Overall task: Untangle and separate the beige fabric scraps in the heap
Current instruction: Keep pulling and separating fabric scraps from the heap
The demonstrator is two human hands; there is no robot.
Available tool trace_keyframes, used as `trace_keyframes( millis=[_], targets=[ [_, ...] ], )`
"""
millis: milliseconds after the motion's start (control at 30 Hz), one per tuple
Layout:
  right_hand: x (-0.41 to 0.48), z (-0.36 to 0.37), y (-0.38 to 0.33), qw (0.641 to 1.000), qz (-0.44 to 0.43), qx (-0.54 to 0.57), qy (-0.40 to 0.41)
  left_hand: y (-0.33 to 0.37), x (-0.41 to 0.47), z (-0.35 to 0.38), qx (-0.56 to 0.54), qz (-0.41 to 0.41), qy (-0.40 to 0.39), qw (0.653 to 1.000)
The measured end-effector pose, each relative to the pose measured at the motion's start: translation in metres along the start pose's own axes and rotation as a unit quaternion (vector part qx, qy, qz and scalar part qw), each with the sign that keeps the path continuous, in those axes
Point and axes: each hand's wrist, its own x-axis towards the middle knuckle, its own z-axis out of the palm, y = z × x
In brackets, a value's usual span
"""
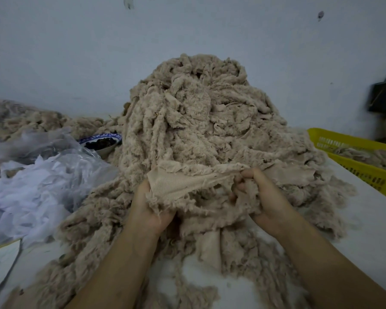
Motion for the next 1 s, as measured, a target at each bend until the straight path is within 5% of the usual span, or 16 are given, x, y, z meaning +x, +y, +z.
trace_keyframes(
  millis=[167, 400, 467, 533, 567, 633, 733, 833, 1000],
  targets=[
    [0.000, -0.001, -0.003, 1.000, 0.005, -0.016, 0.004, 0.003, 0.000, 0.001, -0.002, -0.003, -0.019, 1.000],
    [-0.004, 0.011, 0.007, 0.957, -0.060, -0.281, 0.035, 0.000, -0.002, 0.007, -0.021, -0.054, -0.069, 0.996],
    [-0.005, 0.016, 0.009, 0.945, -0.096, -0.312, 0.019, -0.001, -0.006, 0.010, 0.150, -0.023, -0.072, 0.986],
    [-0.003, 0.015, 0.011, 0.926, -0.131, -0.352, 0.031, -0.011, -0.010, 0.012, 0.474, 0.076, -0.044, 0.876],
    [-0.001, 0.014, 0.011, 0.914, -0.149, -0.376, 0.048, -0.018, -0.012, 0.012, 0.561, 0.117, -0.040, 0.819],
    [0.002, 0.014, 0.013, 0.892, -0.171, -0.413, 0.063, -0.029, -0.012, 0.015, 0.605, 0.139, -0.058, 0.782],
    [0.002, 0.013, 0.014, 0.876, -0.193, -0.438, 0.064, -0.032, -0.013, 0.017, 0.565, 0.130, -0.035, 0.814],
    [0.000, 0.012, 0.013, 0.869, -0.201, -0.447, 0.069, -0.022, -0.016, 0.019, 0.427, 0.072, -0.022, 0.901],
    [-0.001, 0.004, 0.010, 0.898, -0.184, -0.386, 0.106, -0.011, -0.013, 0.017, 0.215, -0.010, 0.018, 0.976]
  ],
)
